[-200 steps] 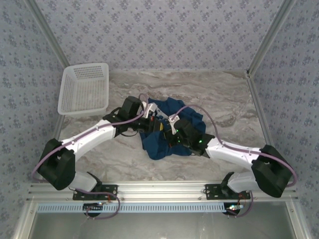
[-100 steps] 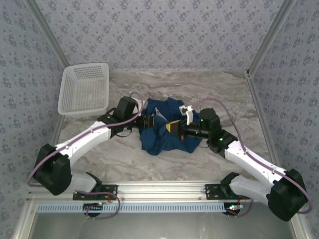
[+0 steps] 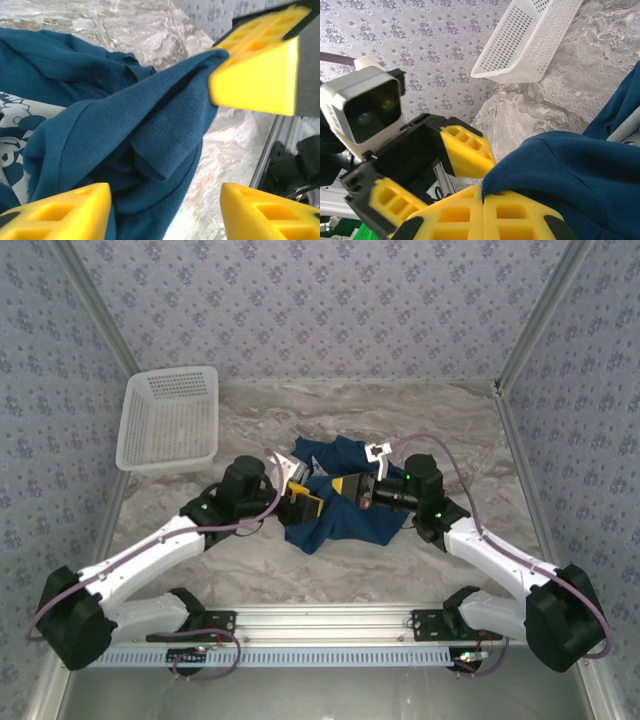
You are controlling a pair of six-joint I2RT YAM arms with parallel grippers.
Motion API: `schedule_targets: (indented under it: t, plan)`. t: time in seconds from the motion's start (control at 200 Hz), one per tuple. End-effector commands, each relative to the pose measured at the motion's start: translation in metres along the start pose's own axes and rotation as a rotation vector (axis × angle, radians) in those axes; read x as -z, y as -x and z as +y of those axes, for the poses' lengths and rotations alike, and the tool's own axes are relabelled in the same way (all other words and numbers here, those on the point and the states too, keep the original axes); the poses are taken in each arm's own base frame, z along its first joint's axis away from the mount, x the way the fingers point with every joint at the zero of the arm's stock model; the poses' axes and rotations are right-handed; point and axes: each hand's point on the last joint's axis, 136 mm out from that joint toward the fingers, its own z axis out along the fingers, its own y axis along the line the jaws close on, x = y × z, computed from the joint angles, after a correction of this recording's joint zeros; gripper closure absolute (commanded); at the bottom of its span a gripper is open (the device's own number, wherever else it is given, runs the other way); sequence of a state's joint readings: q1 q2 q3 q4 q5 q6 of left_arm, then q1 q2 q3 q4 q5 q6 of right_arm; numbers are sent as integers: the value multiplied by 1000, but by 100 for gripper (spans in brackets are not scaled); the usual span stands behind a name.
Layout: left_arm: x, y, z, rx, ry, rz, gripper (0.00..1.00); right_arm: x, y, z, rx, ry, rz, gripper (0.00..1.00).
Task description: Fold the inside-out t-shirt
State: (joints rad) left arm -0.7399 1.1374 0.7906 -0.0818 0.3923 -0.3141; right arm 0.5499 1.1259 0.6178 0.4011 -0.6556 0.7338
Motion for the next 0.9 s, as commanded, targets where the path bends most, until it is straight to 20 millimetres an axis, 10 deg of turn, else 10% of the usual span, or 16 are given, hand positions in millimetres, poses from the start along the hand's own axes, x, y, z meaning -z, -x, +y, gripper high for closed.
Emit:
schedule_targets:
  t: [0.0,0.32,0.48,0.7,0.894]
  plan:
    - [-4,14,-13,-56,-54,-1,47,3,4,8,12,29,-18,100]
    - [-8,27,-34,-45,-164,-3,98,10,4,-8,-7,-57,-38,100]
    - [14,44,-52,-32,-196,-50,100,35,11,-51,49,-389,-47,83]
    - [29,65,-67,1,-196,-20,100,50,18,4,524,-312,-8,54]
    - [37,75,-67,25,-158,3,100,42,6,46,685,-101,36,47]
